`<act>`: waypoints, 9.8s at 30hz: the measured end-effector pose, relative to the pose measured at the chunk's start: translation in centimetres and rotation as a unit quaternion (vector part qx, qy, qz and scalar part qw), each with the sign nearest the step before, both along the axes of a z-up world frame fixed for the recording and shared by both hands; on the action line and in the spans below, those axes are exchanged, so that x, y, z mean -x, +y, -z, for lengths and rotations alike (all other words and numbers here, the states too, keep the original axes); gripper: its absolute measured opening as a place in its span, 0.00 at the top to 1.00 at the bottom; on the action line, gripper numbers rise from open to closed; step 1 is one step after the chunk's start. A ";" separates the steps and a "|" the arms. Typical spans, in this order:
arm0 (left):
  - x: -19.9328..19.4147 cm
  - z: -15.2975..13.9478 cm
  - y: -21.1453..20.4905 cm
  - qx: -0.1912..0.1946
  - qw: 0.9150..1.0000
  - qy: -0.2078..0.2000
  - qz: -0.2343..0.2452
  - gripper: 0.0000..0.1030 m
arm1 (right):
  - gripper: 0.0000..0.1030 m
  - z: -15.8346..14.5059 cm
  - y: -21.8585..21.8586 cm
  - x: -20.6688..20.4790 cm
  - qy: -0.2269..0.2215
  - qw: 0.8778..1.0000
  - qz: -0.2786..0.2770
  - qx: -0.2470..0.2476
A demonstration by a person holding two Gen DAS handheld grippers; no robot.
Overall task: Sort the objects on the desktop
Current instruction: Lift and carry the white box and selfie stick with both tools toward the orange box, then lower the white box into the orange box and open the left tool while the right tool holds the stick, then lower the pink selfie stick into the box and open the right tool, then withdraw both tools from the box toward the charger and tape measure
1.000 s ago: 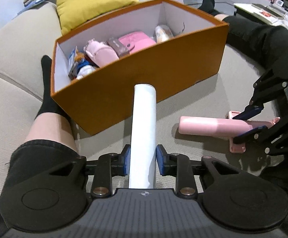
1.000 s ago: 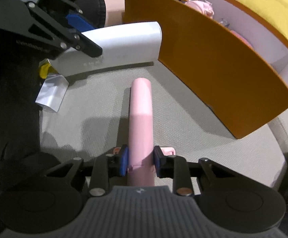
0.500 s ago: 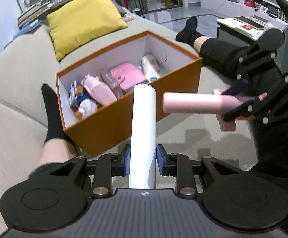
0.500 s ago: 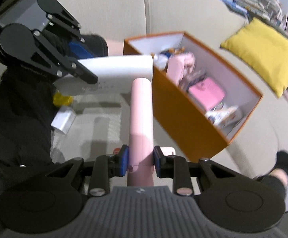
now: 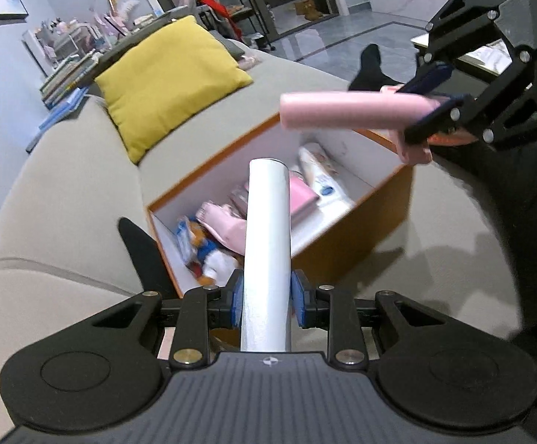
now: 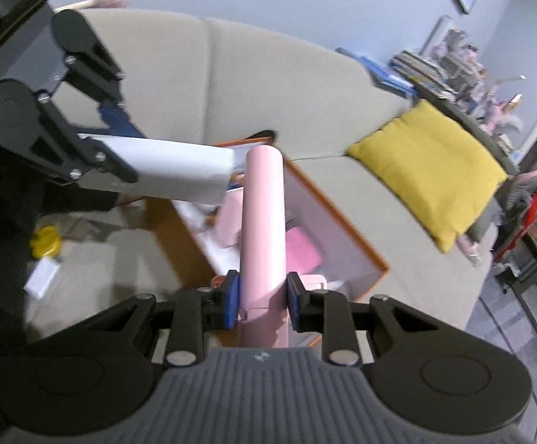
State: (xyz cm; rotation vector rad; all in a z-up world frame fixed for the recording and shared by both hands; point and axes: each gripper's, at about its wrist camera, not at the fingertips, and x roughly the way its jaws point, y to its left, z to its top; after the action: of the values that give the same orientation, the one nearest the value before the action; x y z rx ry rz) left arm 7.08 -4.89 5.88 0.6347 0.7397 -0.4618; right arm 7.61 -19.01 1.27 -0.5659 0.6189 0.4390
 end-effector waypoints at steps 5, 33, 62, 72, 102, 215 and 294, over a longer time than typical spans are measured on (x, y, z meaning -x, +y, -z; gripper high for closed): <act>-3.0 -0.7 0.2 -0.004 1.000 -0.013 -0.010 0.70 | 0.73 -0.3 -0.3 -2.9 -0.010 1.000 0.007 0.000; -12.4 7.1 -6.2 -0.092 0.961 0.141 0.217 0.71 | 0.73 3.4 -2.0 -13.0 0.093 0.995 -0.009 -0.022; -17.7 11.3 -2.2 -0.006 0.945 0.263 0.192 0.70 | 0.72 6.0 -1.3 -15.3 0.134 0.991 -0.029 -0.004; -18.3 12.6 -5.7 -0.005 0.947 0.254 0.195 0.69 | 0.73 5.5 -1.9 -15.3 0.132 0.991 -0.025 -0.003; -19.1 12.6 -5.8 0.004 0.914 0.300 0.272 0.74 | 0.72 5.9 -1.4 -16.5 0.140 0.989 -0.039 0.014; -16.7 9.6 3.7 0.201 0.953 0.213 -0.080 0.88 | 0.72 13.9 3.9 -15.9 0.193 0.889 -0.354 0.218; 5.7 7.4 6.3 0.126 0.964 0.094 -0.216 0.84 | 0.55 15.5 10.2 -0.8 0.345 0.909 -0.046 -0.228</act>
State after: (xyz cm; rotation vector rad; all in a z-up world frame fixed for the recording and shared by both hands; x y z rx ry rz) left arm 1.40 1.46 -1.50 0.1793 0.9531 -0.2075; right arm 8.36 -8.82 -14.21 0.0306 1.1279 0.8603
